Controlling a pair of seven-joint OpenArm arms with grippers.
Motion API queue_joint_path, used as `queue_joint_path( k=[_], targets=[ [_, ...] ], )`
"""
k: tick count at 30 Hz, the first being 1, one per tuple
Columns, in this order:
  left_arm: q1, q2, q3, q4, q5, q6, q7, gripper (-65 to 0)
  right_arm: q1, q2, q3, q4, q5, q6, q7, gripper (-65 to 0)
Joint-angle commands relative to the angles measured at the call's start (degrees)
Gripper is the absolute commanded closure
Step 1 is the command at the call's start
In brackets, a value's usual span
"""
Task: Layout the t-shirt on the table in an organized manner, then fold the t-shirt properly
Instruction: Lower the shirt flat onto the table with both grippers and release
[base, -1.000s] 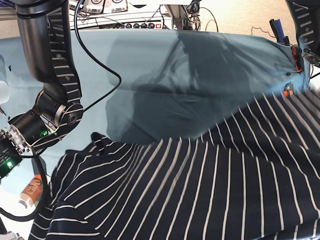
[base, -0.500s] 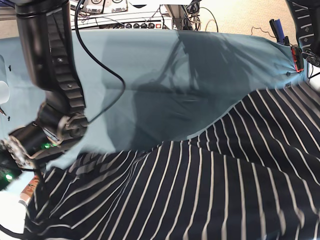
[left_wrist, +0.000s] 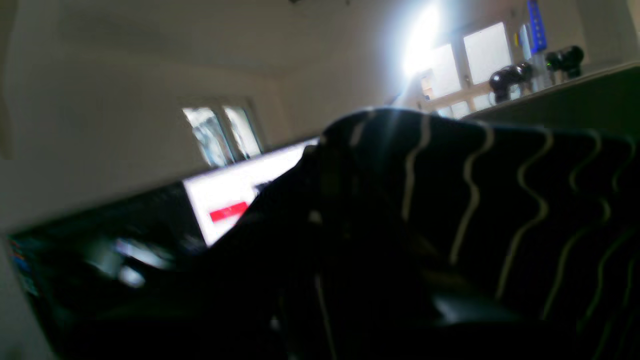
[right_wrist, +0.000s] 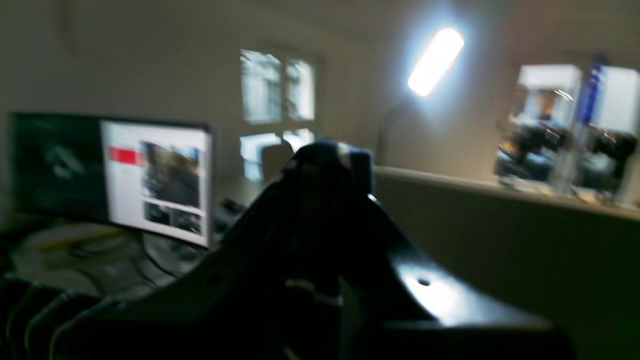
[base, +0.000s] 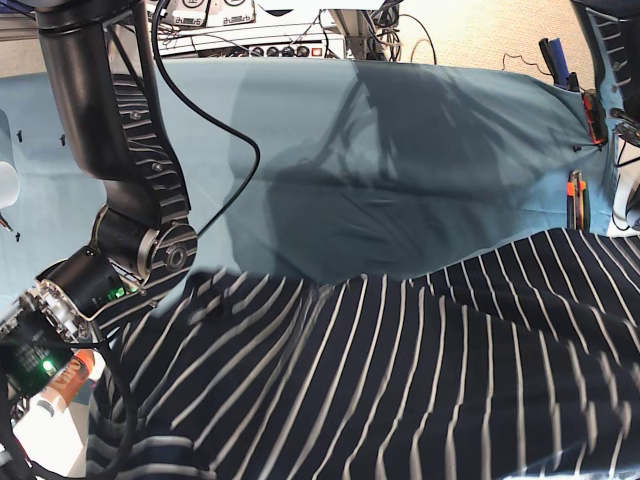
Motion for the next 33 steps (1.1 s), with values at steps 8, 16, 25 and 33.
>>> queue_joint_path(
  k=[8, 16, 25, 33],
  targets=[
    [0.68, -0.87, 23.85, -16.26, 7.1, 1.53, -3.13, 0.0, 1.6, 10.97, -0.11, -23.93, -6.99, 2.19, 3.96, 0.0],
    [-8.02, 5.68, 47.69, -43.01, 20.85, 1.64, -24.04, 0.0, 1.55, 19.04, -2.19, -57.79, -28.37, 2.89, 30.01, 0.0],
    [-20.5, 17.88, 60.76, -72.78, 38.42, 6.36, -44.83, -33.1, -0.83, 20.28, -2.19, -63.58, -35.87, 1.57, 35.78, -24.9],
    [-23.12, 19.69, 60.63, -74.66, 38.45, 10.88, -43.78, -33.1, -0.81, 20.31, -2.01, -63.52, -35.26, 1.62, 36.41, -24.9]
  ],
)
